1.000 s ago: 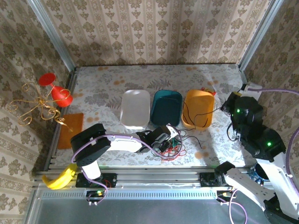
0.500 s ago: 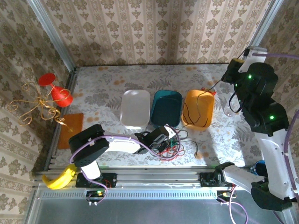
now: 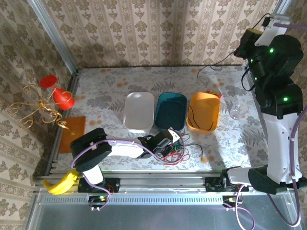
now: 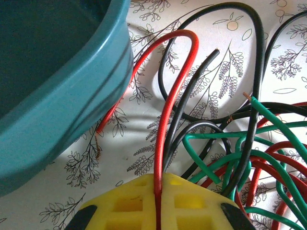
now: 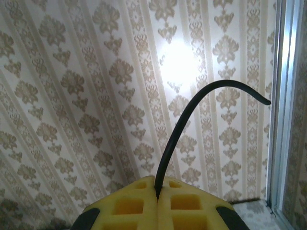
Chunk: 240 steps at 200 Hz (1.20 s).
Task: Untangle the cables
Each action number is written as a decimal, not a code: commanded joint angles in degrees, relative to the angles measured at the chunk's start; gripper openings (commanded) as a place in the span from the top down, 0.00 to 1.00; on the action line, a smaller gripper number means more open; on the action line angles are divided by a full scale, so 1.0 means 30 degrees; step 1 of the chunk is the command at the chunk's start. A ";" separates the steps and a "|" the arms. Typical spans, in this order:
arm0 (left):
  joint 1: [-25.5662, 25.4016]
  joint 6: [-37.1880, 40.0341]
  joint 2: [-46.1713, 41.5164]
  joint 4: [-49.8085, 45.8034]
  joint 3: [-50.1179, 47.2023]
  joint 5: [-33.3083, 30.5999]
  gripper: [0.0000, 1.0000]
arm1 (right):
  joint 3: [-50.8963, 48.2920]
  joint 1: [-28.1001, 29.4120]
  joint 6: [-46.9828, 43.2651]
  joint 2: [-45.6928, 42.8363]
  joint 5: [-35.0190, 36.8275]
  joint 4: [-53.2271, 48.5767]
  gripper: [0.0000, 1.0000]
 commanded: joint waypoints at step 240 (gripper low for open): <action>-0.0109 -0.0391 -0.1822 0.2905 -0.2009 -0.1671 1.00 | -1.9562 -0.0788 0.5431 0.5175 -0.3868 0.3467 0.93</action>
